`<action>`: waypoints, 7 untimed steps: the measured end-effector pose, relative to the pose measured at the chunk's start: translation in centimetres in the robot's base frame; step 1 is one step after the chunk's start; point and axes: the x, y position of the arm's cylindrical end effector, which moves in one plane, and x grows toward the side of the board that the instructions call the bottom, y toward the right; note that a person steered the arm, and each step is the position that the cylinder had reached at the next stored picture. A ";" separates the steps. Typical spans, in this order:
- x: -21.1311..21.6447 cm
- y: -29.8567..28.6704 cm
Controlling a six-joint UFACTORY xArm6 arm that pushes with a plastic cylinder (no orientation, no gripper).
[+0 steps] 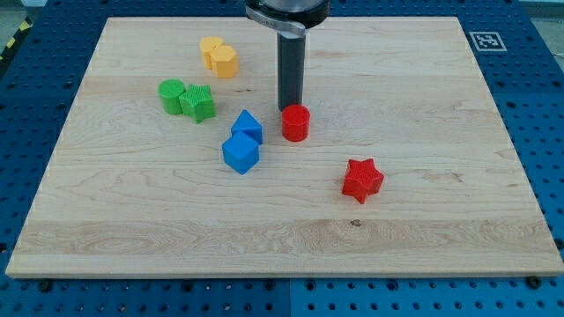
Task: Push the red circle to the red star
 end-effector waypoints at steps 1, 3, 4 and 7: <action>1.1 0.0; 6.6 -1.0; 9.3 -1.7; 9.9 0.3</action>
